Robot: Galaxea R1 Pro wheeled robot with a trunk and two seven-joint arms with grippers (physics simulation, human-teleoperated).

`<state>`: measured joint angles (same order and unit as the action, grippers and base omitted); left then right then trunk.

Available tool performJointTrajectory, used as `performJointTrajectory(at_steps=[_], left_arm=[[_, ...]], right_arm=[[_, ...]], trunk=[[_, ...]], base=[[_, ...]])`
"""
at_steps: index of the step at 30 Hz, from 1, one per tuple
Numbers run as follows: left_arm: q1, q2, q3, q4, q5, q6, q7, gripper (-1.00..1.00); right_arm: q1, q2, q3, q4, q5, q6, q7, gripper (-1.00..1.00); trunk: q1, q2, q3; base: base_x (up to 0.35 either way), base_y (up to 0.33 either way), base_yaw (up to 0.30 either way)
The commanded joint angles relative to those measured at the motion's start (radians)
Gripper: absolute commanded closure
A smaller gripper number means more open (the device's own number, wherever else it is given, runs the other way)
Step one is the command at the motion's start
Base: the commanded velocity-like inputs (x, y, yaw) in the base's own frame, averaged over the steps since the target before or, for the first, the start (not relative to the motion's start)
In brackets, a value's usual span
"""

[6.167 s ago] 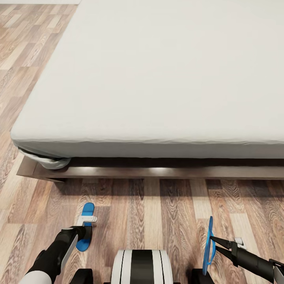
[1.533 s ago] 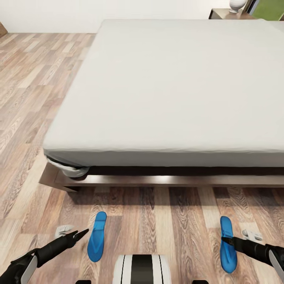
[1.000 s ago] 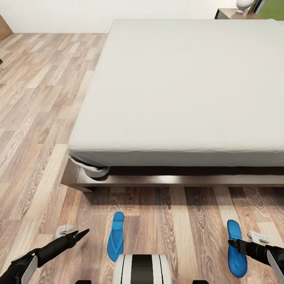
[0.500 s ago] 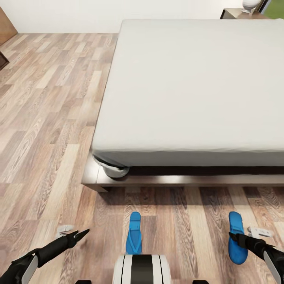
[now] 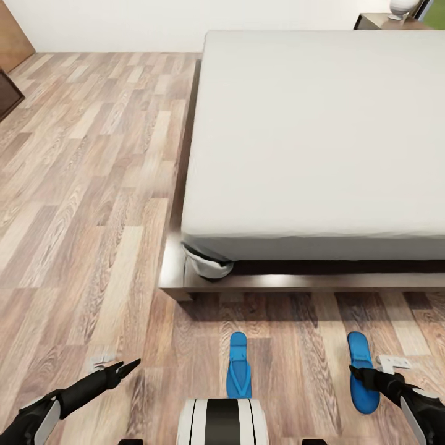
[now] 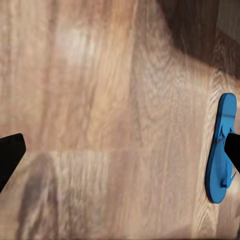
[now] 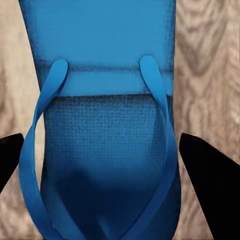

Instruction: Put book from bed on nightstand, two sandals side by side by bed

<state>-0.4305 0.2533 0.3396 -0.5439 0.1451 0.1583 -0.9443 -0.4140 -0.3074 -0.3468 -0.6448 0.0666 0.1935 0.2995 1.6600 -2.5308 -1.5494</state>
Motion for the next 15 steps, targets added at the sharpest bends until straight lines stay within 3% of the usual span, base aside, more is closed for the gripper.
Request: performJointTrajectory(at_steps=[1,15], left_arm=[[-0.001,0.0,0.001,0.001,0.007,0.01,-0.004,-1.0],[-0.001,-0.006,0.001,0.001,0.006,0.01,-0.001,-1.0]], right_arm=[[0.0,0.001,-0.006,-0.002,0.007,0.006,0.009,1.0],[0.0,0.002,-0.006,-0.002,0.006,0.007,0.008,1.0]], trunk=[[0.0,0.0,-0.001],[0.0,0.0,-0.001]], base=[[0.0,0.291,0.0],[0.0,0.292,0.0]])
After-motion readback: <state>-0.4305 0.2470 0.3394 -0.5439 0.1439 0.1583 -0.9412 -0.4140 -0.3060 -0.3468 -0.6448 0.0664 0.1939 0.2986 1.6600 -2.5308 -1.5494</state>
